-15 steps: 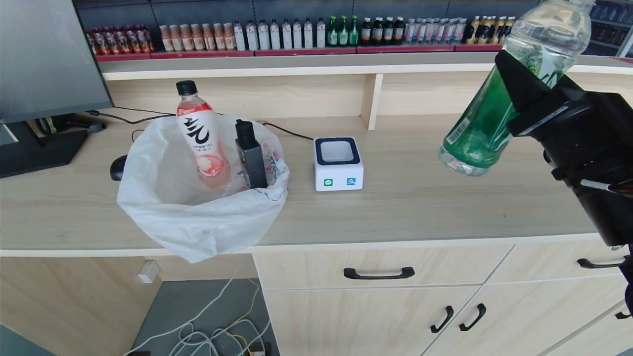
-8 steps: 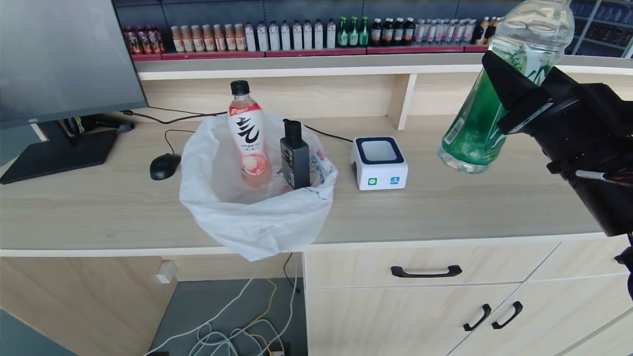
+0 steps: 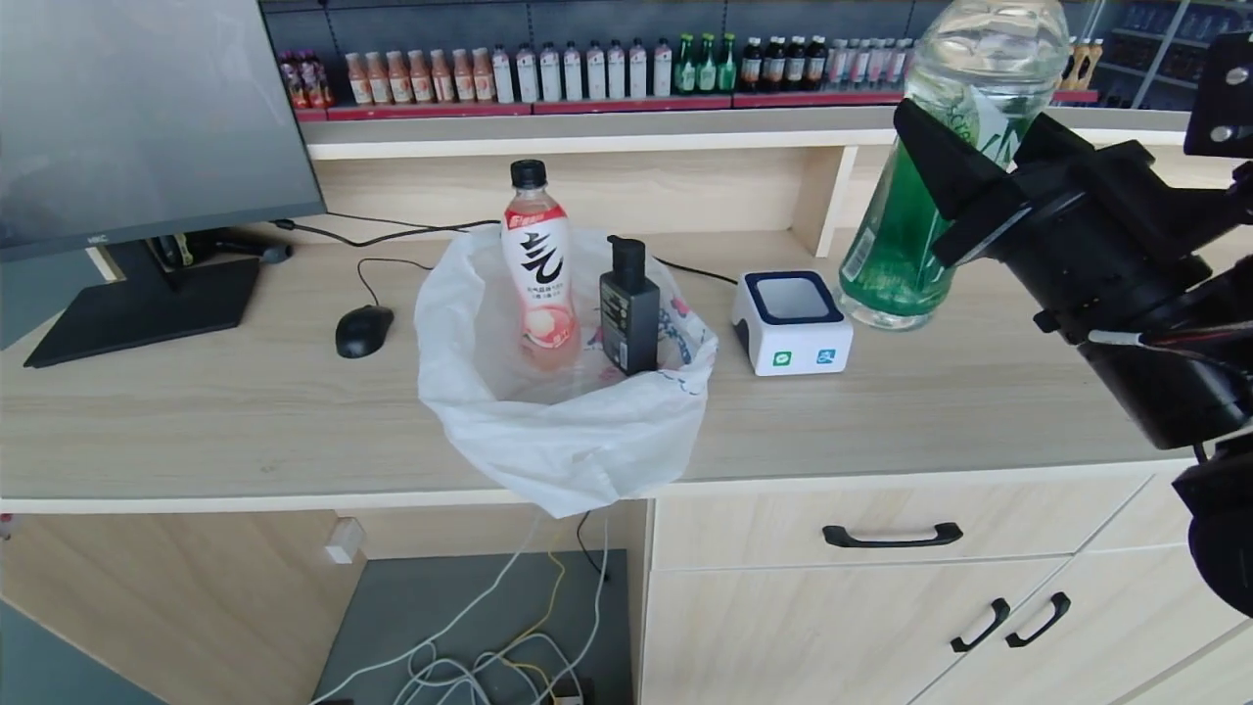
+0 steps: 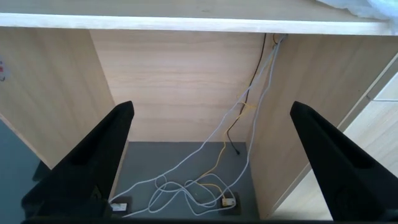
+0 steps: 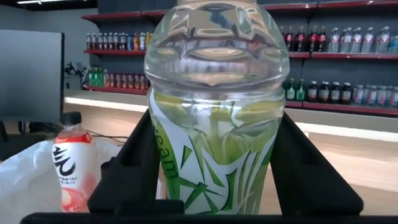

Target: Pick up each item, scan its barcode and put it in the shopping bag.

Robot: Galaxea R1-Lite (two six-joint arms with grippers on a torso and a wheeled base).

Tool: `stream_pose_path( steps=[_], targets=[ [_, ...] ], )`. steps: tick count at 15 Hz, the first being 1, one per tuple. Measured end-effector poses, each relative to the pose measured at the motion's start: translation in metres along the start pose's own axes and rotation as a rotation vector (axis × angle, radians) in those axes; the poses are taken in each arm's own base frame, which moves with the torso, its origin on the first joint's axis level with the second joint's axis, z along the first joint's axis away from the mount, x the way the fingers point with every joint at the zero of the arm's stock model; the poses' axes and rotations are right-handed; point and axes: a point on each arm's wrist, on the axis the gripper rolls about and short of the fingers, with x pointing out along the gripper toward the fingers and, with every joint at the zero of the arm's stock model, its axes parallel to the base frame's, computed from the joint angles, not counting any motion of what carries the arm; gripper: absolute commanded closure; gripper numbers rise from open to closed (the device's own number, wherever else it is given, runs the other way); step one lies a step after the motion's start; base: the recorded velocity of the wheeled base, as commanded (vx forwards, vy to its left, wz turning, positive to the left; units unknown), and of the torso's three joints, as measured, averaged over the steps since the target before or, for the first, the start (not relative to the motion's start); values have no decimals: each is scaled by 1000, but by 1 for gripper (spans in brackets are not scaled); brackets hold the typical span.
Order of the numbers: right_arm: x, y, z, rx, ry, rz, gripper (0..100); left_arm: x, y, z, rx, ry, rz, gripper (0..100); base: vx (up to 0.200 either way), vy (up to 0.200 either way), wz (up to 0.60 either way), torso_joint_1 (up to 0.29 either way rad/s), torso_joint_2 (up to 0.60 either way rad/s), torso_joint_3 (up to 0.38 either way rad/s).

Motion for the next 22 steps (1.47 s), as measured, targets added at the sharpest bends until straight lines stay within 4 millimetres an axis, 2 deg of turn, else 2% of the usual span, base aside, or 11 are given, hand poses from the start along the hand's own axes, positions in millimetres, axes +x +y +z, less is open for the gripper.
stream_pose_path(
  steps=[4,9,11,16,22],
  targets=[
    [18,3,-18,-141,-6,35,100,0,0,0,-4,0,0,0,0,0,0,0,0,0],
    [50,8,-39,-393,-146,215,100,0,0,0,-4,0,-1,0,0,0,0,0,0,0],
    [57,10,-53,-424,-162,271,100,0,0,0,-4,1,-1,0,0,0,0,0,0,0],
    [62,-16,-79,-541,-193,401,100,0,0,0,-4,1,-1,0,0,0,0,0,0,0],
    [58,-39,-93,-616,-196,481,100,0,0,0,-4,0,-1,0,0,0,0,0,0,0]
  ],
)
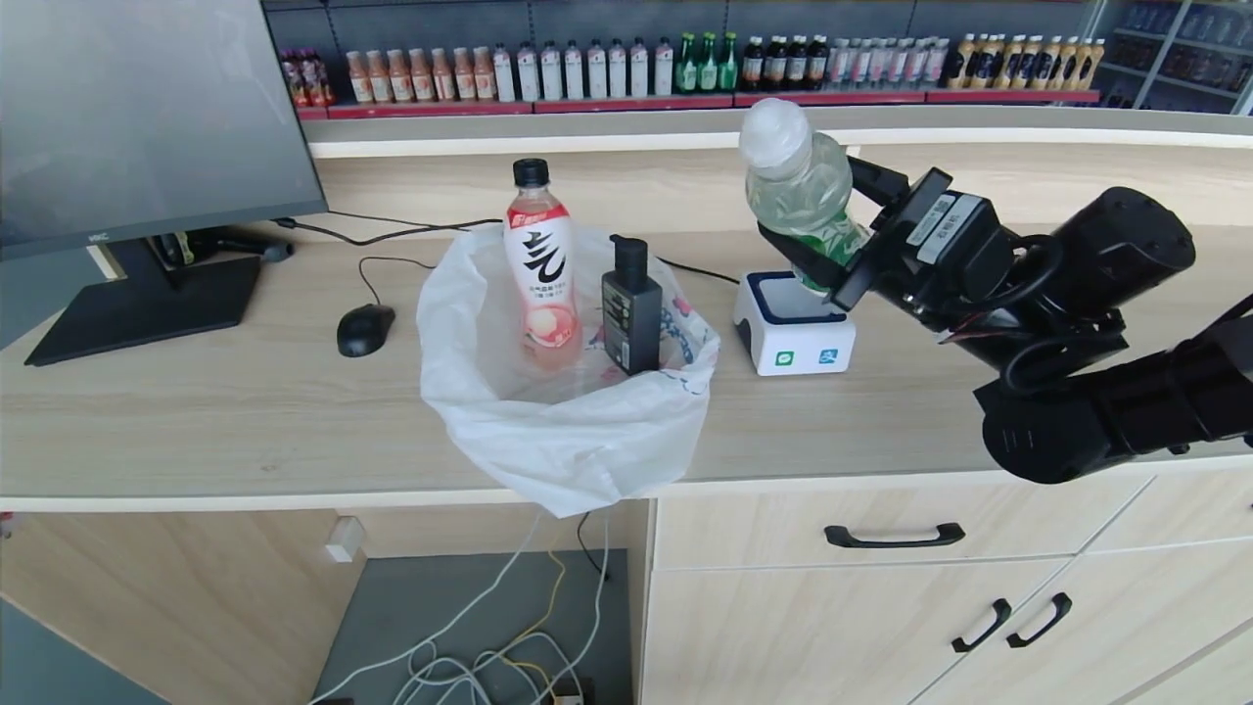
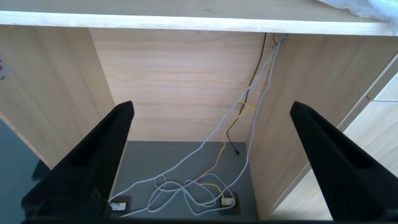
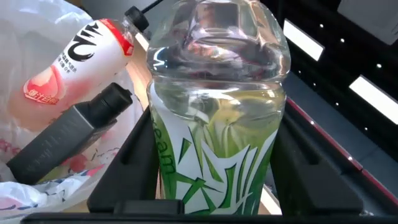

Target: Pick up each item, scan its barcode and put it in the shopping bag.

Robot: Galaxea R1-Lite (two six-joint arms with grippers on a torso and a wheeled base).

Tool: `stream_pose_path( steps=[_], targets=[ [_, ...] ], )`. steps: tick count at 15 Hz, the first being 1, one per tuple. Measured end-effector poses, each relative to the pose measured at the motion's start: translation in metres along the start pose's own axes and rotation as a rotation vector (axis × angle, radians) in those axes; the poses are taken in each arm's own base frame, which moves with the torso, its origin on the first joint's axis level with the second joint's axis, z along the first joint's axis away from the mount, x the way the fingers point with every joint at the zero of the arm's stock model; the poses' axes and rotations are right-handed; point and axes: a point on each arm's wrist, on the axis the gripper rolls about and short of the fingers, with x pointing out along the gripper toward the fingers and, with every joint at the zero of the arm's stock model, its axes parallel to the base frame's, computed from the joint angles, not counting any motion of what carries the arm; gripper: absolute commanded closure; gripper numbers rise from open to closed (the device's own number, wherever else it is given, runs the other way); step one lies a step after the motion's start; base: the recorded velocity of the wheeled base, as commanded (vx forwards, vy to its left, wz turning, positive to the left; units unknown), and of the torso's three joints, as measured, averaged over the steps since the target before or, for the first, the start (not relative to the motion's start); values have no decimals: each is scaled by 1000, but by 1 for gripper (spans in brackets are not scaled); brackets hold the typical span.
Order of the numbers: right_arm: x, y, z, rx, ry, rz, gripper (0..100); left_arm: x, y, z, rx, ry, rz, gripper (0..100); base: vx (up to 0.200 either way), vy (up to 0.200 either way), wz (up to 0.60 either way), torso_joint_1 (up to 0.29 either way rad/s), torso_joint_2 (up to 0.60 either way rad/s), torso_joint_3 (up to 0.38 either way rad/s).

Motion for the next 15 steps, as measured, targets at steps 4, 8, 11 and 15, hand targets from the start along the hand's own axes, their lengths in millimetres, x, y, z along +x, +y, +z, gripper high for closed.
stream_pose_path(
  steps=[4,8,11,15],
  targets=[
    [-2,4,-3,-41,-19,38,100,0,0,0,0,0,0,0,0,0,0,0,0,0],
    [-3,11,-10,-53,-30,77,100,0,0,0,0,0,0,0,0,0,0,0,0,0],
    [-5,14,-15,-58,-40,105,100,0,0,0,0,0,0,0,0,0,0,0,0,0],
    [-6,17,-19,-62,-42,116,100,0,0,0,0,0,0,0,0,0,0,0,0,0]
  ],
)
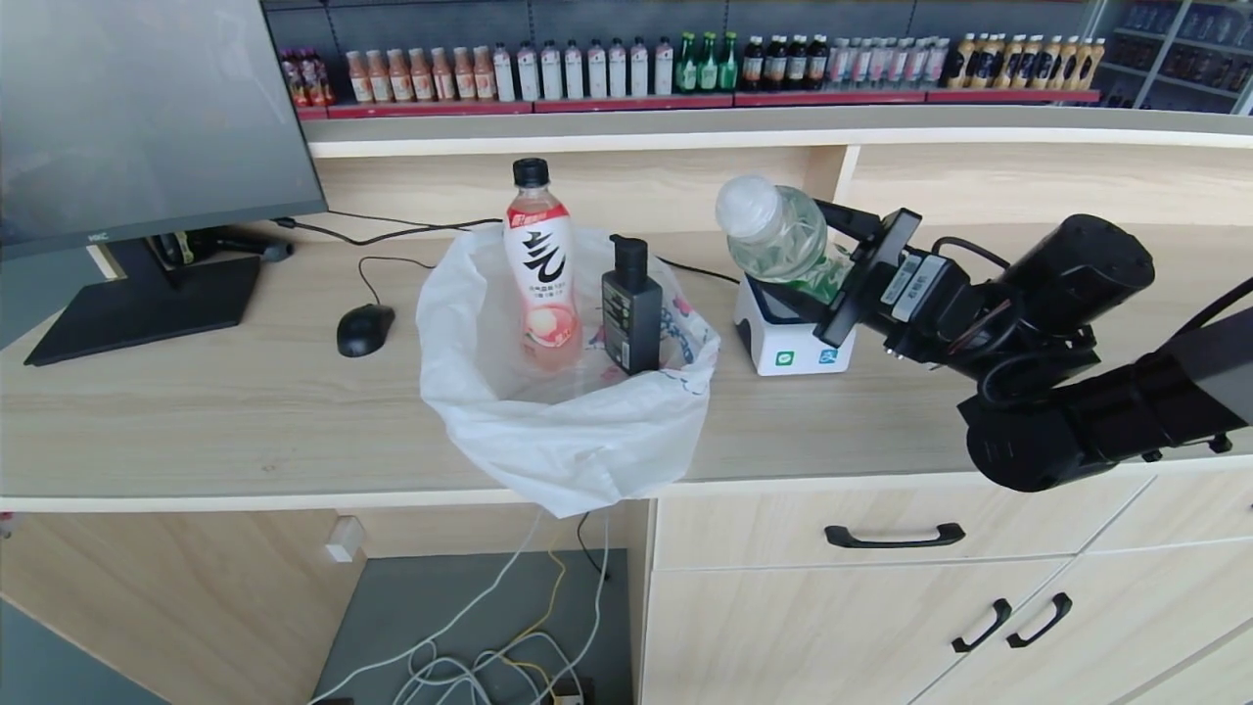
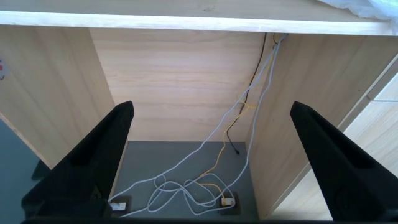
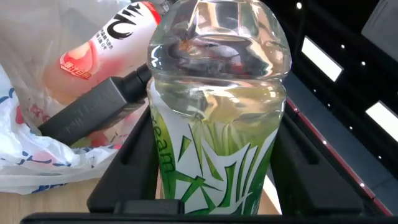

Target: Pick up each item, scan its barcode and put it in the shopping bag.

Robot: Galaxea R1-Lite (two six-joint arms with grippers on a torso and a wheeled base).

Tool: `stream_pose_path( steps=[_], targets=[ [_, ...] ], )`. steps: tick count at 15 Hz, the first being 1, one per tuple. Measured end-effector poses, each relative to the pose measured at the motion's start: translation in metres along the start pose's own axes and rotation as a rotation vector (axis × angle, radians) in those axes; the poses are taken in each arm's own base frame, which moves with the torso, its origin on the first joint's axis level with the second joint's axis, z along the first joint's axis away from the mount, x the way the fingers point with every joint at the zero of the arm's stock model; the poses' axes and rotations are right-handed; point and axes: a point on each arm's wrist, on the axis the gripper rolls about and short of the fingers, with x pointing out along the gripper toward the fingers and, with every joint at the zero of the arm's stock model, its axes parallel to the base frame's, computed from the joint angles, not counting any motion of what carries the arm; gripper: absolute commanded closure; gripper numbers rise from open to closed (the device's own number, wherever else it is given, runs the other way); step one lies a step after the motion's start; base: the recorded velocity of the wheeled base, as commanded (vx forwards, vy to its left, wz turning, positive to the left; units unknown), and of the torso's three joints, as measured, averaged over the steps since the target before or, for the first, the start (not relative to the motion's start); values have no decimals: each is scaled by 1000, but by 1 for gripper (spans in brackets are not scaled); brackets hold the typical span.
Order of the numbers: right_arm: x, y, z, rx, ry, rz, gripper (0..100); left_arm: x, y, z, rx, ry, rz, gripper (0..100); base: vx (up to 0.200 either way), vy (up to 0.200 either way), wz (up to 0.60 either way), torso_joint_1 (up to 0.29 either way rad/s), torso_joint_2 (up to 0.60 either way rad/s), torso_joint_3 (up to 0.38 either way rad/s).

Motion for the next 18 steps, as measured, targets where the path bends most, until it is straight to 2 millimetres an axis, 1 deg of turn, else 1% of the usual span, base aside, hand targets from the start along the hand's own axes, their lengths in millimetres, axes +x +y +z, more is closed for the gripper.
stream_pose_path(
  steps=[10,18],
  targets=[
    [-3,-3,-3,-7,9,-4,100,0,0,0,0,0,0,0,0,0,0,0,0,0],
    [0,-7,4,-11,22,-38,100,0,0,0,0,0,0,0,0,0,0,0,0,0]
  ],
)
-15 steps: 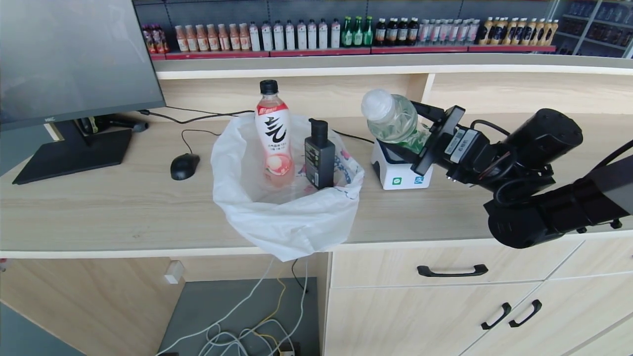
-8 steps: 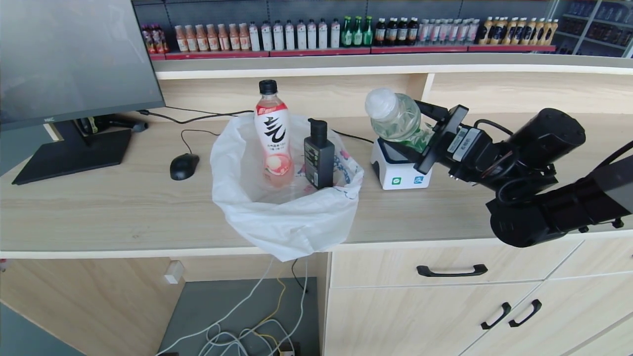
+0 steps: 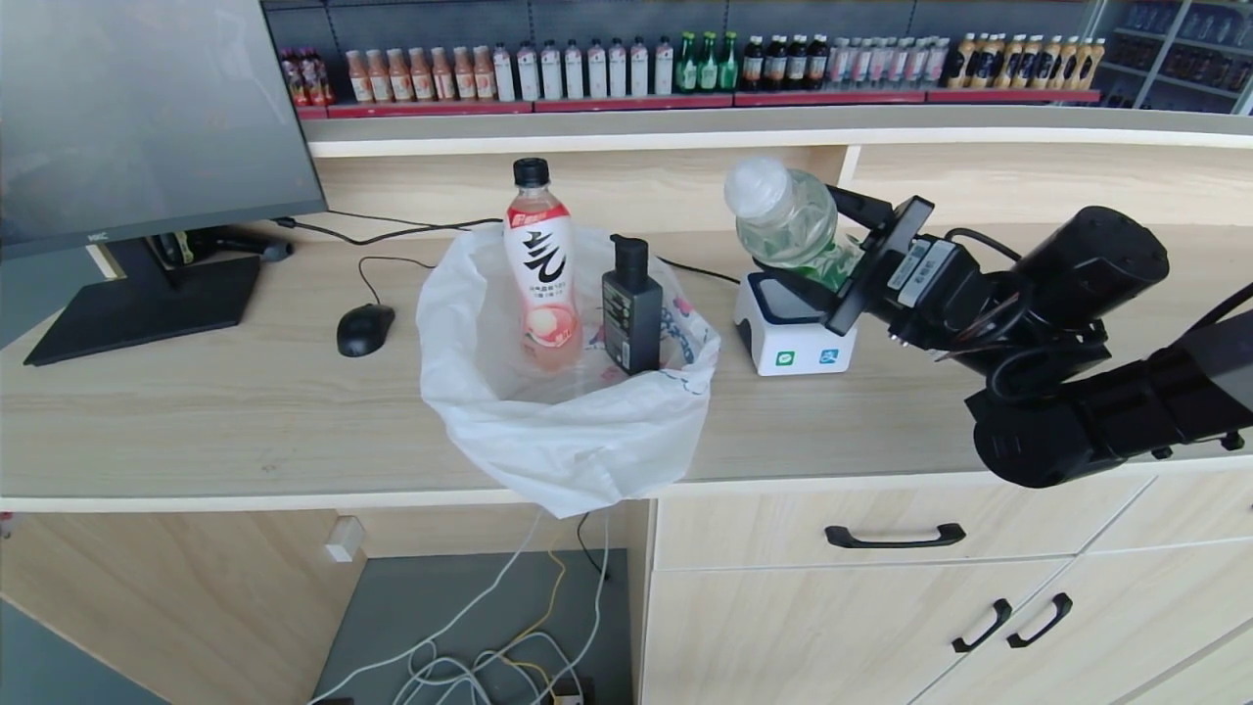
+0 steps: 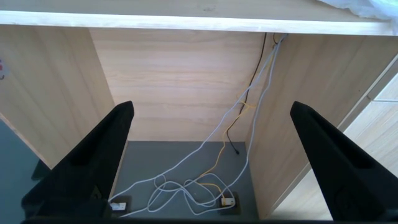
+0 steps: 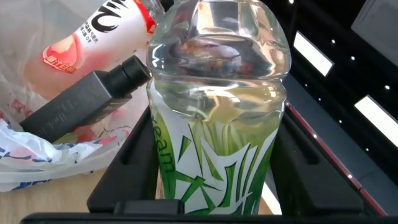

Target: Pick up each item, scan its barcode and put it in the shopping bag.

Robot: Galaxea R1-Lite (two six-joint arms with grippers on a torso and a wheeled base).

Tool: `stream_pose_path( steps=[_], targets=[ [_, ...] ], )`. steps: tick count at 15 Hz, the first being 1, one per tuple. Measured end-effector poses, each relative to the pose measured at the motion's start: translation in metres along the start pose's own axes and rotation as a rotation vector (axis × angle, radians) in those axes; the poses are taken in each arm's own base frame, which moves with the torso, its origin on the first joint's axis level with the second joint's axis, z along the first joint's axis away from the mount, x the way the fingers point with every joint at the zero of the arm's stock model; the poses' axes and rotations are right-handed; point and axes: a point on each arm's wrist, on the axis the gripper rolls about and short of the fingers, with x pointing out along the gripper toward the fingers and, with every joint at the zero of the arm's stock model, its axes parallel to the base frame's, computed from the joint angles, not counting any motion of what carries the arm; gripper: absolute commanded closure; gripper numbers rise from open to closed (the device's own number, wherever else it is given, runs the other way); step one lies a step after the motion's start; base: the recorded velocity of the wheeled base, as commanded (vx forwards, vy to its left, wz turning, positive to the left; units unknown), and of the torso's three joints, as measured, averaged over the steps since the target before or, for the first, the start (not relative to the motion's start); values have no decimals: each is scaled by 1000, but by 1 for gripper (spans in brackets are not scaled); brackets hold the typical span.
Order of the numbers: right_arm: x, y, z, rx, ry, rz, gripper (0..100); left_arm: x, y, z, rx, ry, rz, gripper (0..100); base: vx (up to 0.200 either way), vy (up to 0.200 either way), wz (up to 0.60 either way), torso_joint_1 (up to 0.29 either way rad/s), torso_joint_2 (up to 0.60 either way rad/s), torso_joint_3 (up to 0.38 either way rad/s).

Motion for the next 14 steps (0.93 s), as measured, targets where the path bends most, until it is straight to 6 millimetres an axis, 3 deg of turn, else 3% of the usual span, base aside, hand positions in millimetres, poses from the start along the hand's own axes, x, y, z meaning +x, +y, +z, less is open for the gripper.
stream_pose_path(
  steps=[8,14],
  targets=[
    [8,-6,32,53,79,-64,100,0,0,0,0,0,0,0,0,0,0,0,0,0],
    [0,-37,72,94,73,-88,100,0,0,0,0,0,0,0,0,0,0,0,0,0]
  ],
)
